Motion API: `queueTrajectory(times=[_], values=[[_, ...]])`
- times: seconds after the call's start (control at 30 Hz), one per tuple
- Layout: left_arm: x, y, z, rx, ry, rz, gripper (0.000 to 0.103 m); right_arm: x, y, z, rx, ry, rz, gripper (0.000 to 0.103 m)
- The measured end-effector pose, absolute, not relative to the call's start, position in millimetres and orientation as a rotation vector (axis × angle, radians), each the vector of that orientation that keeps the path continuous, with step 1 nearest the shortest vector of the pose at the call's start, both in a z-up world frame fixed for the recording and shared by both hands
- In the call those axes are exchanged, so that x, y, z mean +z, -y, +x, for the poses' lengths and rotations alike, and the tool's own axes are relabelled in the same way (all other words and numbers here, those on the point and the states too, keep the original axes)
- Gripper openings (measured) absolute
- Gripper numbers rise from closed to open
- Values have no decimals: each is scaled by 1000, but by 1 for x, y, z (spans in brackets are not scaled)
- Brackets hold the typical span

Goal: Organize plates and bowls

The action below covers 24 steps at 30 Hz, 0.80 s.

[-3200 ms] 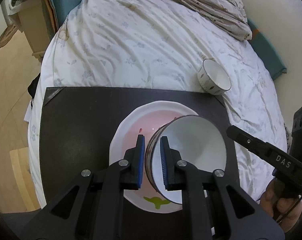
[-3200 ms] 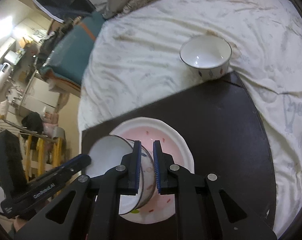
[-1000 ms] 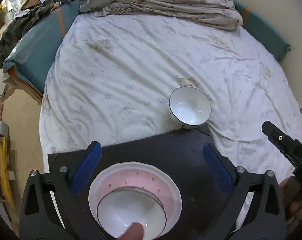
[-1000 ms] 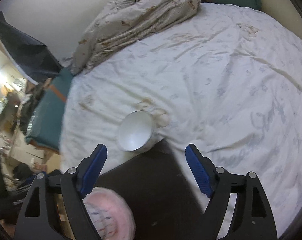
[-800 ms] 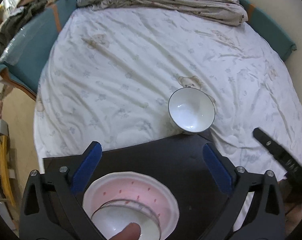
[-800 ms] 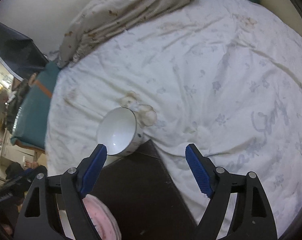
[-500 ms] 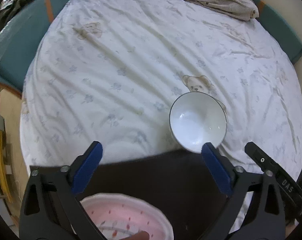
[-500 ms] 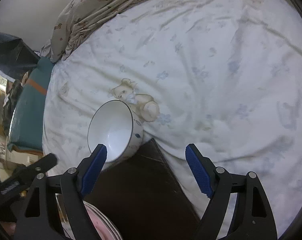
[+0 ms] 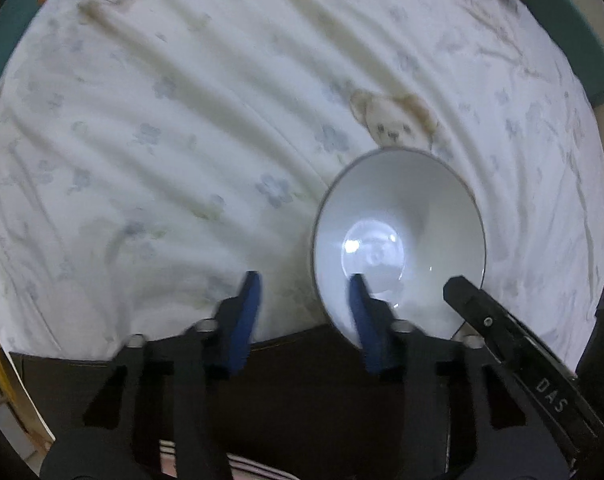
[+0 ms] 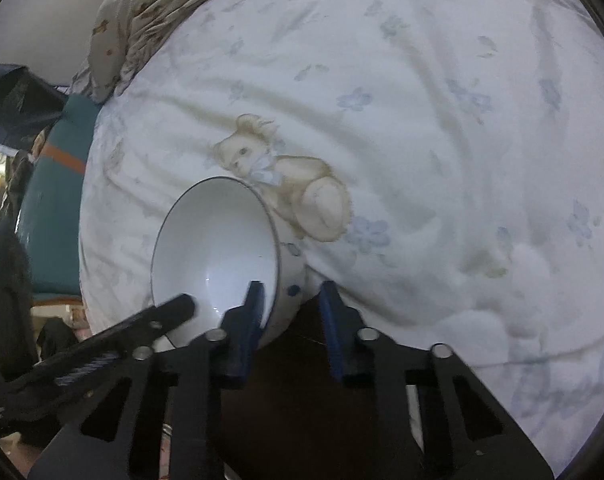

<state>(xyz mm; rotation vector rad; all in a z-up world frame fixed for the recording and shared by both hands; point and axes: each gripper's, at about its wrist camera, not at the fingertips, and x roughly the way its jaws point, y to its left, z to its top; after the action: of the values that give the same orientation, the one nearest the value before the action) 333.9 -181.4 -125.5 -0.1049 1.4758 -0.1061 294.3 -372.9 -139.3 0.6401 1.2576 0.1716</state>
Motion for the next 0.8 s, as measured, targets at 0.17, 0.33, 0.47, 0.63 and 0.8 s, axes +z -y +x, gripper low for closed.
queueTrajectory(times=[0.17,0.33,0.47,0.63,0.8], values=[[-124,192,325,-91,-1488,-67,13,-130,360,293,181,-1254,546,16],[-108,192,309,-115,-1479,-65,13,-126,366,287,190,-1278,563,11],[-91,196,290,-150,-1471,-19,13,-117,370,274,205,-1289,545,8],[-89,193,270,-162,-1531,-19,13,-109,371,251,230,-1337,517,8],[-96,191,257,-184,-1580,2,14,-113,379,240,244,-1373,544,8]])
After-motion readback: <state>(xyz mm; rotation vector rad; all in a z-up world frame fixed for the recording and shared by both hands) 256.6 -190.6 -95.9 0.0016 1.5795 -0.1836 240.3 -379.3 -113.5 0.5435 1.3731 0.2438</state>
